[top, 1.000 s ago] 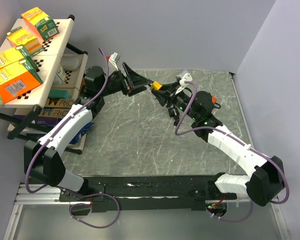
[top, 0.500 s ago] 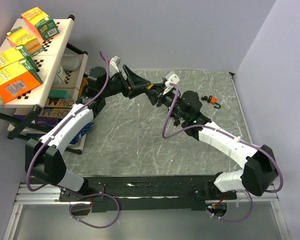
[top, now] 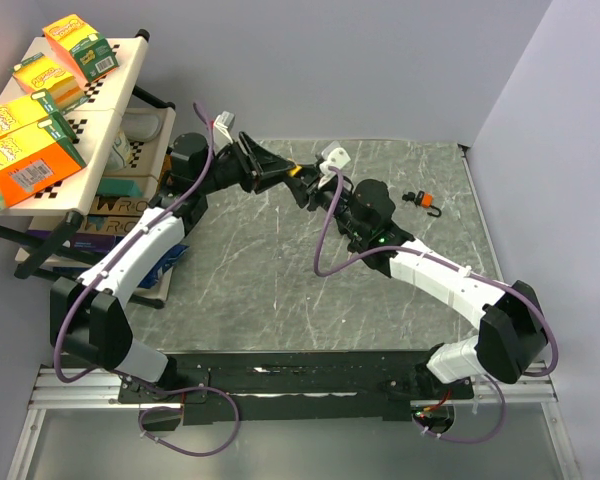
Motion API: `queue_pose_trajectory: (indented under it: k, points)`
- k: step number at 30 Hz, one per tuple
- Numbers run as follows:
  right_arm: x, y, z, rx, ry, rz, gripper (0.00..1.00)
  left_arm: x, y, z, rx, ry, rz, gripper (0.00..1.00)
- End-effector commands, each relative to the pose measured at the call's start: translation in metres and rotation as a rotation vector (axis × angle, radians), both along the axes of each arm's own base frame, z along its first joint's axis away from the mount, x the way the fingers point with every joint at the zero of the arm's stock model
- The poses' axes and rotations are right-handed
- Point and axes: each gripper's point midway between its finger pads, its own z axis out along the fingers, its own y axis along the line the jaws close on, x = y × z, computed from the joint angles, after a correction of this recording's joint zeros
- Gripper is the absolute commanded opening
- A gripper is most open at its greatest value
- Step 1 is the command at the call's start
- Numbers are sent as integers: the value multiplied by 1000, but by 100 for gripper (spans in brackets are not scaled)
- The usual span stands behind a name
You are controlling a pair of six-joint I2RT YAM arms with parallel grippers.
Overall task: Lock with the key
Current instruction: Lock the lock.
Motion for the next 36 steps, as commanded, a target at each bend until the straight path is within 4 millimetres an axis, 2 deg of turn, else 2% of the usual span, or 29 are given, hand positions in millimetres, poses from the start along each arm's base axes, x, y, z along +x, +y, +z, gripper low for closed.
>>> queue_pose_trajectory:
  k: [1,2,3,4,5,6,7,8,9,11,12,15,18,19,20,21,23,27,36]
  points:
    - [-9,5,52,84,-107,34,2,1,9,17,-38,-59,-5,6]
    - [-12,7,50,70,-95,52,21,5,12,16,-22,-77,3,1]
    - [-13,5,49,59,-82,49,32,10,20,12,-2,-68,24,1]
    - [-13,3,46,47,-67,44,51,13,24,16,11,-84,34,1]
    - [-11,-3,35,16,-26,36,58,15,27,15,34,-111,41,1]
    - [-16,-7,36,11,-24,48,62,16,32,14,49,-108,52,1]
    - [-18,-10,27,-8,-4,57,68,16,34,15,55,-117,55,1]
    - [-17,-17,20,-30,14,52,68,15,35,15,57,-125,52,1]
    - [-25,-20,22,-39,8,81,68,13,36,17,57,-129,49,1]
    - [-29,-24,7,-84,38,102,65,11,36,16,63,-134,45,1]
    - [-31,-28,7,-96,34,110,63,10,36,17,62,-137,45,1]
    - [-37,-27,-1,-138,34,148,60,9,37,16,71,-138,41,1]
    - [-40,-21,-3,-145,41,189,58,9,37,15,75,-138,41,1]
    - [-42,-17,4,-137,37,210,57,8,36,14,71,-133,37,1]
    - [-38,-13,-2,-141,59,222,55,8,36,14,70,-136,35,1]
    - [-39,-9,5,-139,62,237,52,8,36,12,71,-131,36,1]
    - [-36,-1,-2,-153,89,263,49,8,34,9,80,-130,31,1]
    - [-27,5,0,-152,90,256,40,6,34,6,92,-141,29,1]
    - [-17,13,-7,-166,105,266,33,4,31,4,95,-147,26,1]
